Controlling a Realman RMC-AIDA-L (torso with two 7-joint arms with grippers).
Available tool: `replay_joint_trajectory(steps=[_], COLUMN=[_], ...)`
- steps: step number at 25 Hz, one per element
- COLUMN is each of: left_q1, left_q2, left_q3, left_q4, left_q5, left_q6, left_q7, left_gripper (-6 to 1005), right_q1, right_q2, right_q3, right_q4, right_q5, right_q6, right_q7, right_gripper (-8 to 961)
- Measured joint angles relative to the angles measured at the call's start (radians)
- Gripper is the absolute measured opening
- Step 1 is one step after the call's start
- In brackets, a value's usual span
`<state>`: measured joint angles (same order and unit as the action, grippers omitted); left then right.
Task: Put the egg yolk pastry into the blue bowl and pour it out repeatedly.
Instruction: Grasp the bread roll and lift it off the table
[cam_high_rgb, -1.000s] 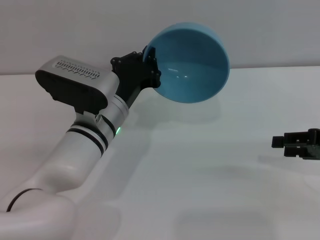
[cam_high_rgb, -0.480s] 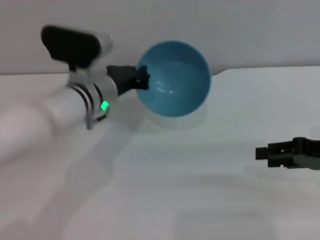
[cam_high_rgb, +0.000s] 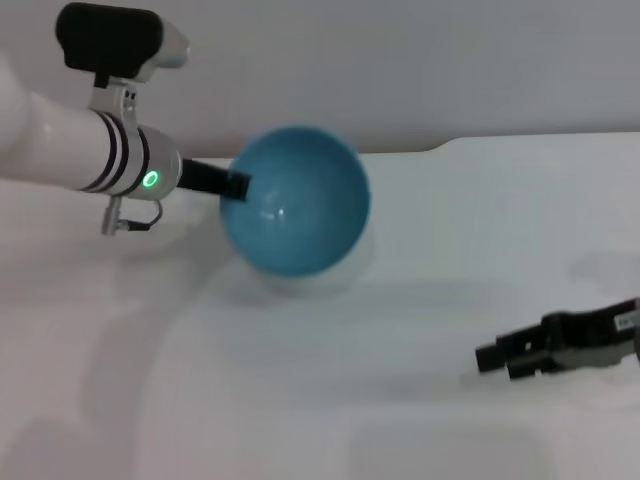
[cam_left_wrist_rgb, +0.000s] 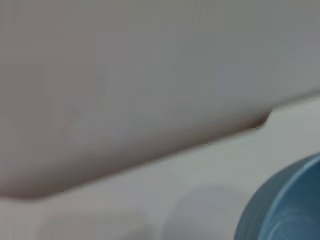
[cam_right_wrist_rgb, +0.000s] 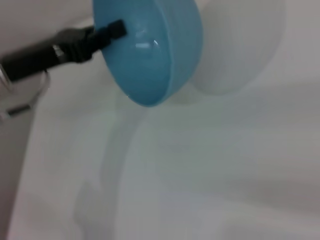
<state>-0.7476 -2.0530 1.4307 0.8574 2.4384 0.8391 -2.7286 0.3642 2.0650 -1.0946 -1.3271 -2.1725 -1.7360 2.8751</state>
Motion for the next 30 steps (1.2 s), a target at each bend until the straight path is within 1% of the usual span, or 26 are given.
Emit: replay_joint_trajectory(steps=[3, 5, 6, 8, 13, 17, 24, 30], left_q1=[-0.040, -0.050, -0.057, -0.060, -0.065, -0.070, -0.077, -0.078], left_q2=[-0.003, -0.005, -0.006, -0.006, -0.004, -0.006, -0.007, -0.009], left_q3=[-0.006, -0.002, 0.000, 0.000, -0.002, -0.001, 0.000, -0.001], left_q4=[0.000, 0.000, 0.000, 0.000, 0.001, 0.001, 0.005, 0.014], left_q5=[0.143, 0.173, 0.178, 0.179, 0.194, 0.230, 0.234, 0.235], left_q6=[0.120, 0.167, 0.211, 0.230, 0.308, 0.331, 0.335, 0.331], left_q7=[-0.067, -0.080, -0.083, -0.083, -0.086, -0.098, -0.100, -0.101], left_gripper=[1, 1, 1, 1, 1, 0, 0, 0], right_q1=[0.023, 0.036, 0.052, 0.057, 0.089, 0.093, 0.103, 0.110], right_q2=[0.002, 0.002, 0.002, 0.003, 0.007, 0.007, 0.010, 0.007], right_q3=[-0.062, -0.108, -0.147, -0.159, -0.229, -0.242, -0.239, -0.203], right_q4=[-0.022, -0.024, -0.022, -0.020, 0.005, 0.024, 0.103, 0.092], right_q5=[-0.040, -0.048, -0.049, -0.050, -0.050, -0.061, -0.146, -0.182], right_q6=[-0.035, -0.044, -0.056, -0.062, -0.120, -0.154, -0.279, -0.338], right_q7=[0.052, 0.071, 0.077, 0.078, 0.083, 0.084, 0.086, 0.085], right_gripper=[436, 435, 434, 433, 429, 426, 421, 417])
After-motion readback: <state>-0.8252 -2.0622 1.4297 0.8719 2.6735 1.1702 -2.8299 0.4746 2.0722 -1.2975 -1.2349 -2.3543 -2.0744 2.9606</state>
